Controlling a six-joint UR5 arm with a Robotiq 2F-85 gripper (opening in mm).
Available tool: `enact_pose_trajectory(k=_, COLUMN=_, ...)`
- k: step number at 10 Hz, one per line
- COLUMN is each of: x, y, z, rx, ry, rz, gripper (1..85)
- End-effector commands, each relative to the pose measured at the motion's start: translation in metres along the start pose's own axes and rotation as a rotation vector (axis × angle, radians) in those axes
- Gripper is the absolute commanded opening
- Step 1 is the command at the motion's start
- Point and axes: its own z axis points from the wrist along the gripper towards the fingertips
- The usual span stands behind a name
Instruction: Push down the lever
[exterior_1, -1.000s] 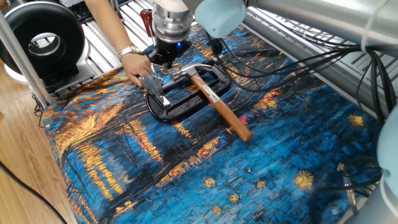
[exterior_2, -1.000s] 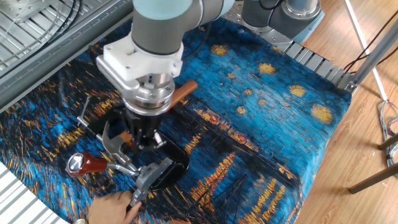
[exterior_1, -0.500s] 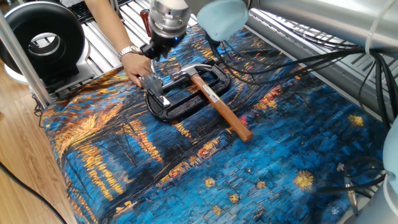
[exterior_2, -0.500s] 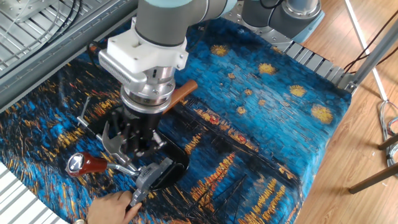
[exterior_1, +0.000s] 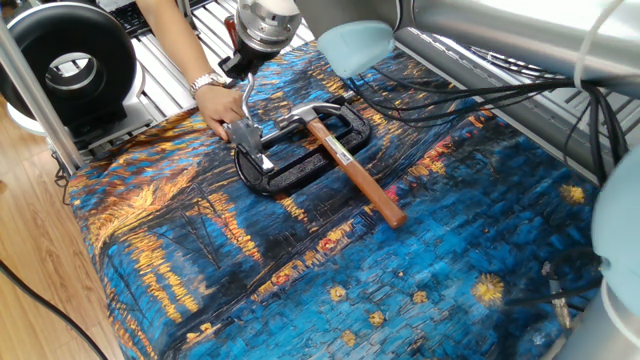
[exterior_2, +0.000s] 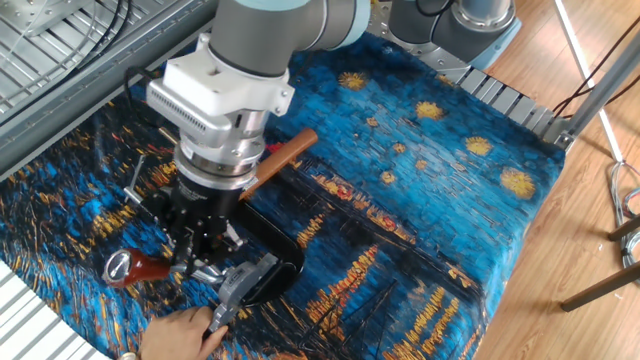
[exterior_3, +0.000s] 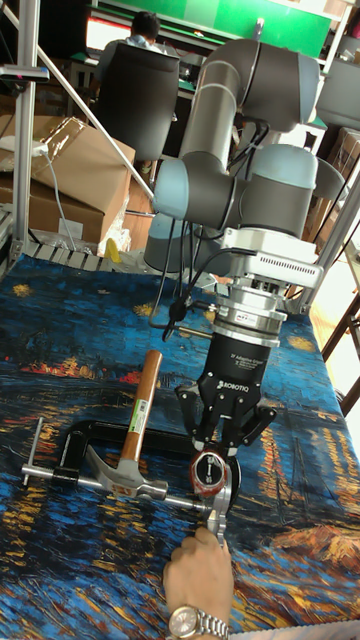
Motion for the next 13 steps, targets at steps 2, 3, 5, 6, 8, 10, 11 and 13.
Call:
enact_pose_trajectory(k=2, x=-0.004, y=-0.006, z=0.006, rx=0.002, ry=-0.044, rz=-0.024, gripper=36.0)
enact_pose_trajectory(k=3, x=-0.006, y=-0.002, z=0.003, rx=-0.029, ry=-0.072, rz=-0.039, gripper=40.3)
enact_pose_trajectory(k=5, x=-0.012, y=0.0, z=0.005, rx=-0.035, ry=-0.097, rz=-0.03, gripper=39.0)
enact_pose_trajectory(k=6, x=-0.011, y=-0.006, z=0.012, rx=-0.024, ry=-0.098, rz=-0.029, gripper=37.7)
enact_pose_trajectory(k=8, x=-0.009, y=-0.016, z=0.019, rx=-0.028, ry=-0.112, rz=-0.03, gripper=37.3)
enact_pose_trajectory(k=10, x=-0.006, y=-0.016, z=0.021, rx=-0.032, ry=-0.109, rz=-0.025, gripper=36.7)
enact_pose_trajectory(k=11, x=-0.006, y=-0.016, z=0.023, rx=-0.032, ry=-0.109, rz=-0.022, gripper=36.3)
enact_pose_trajectory(k=13, x=0.001, y=-0.023, z=0.024, rx=0.003, ry=-0.076, rz=0.013, gripper=22.3)
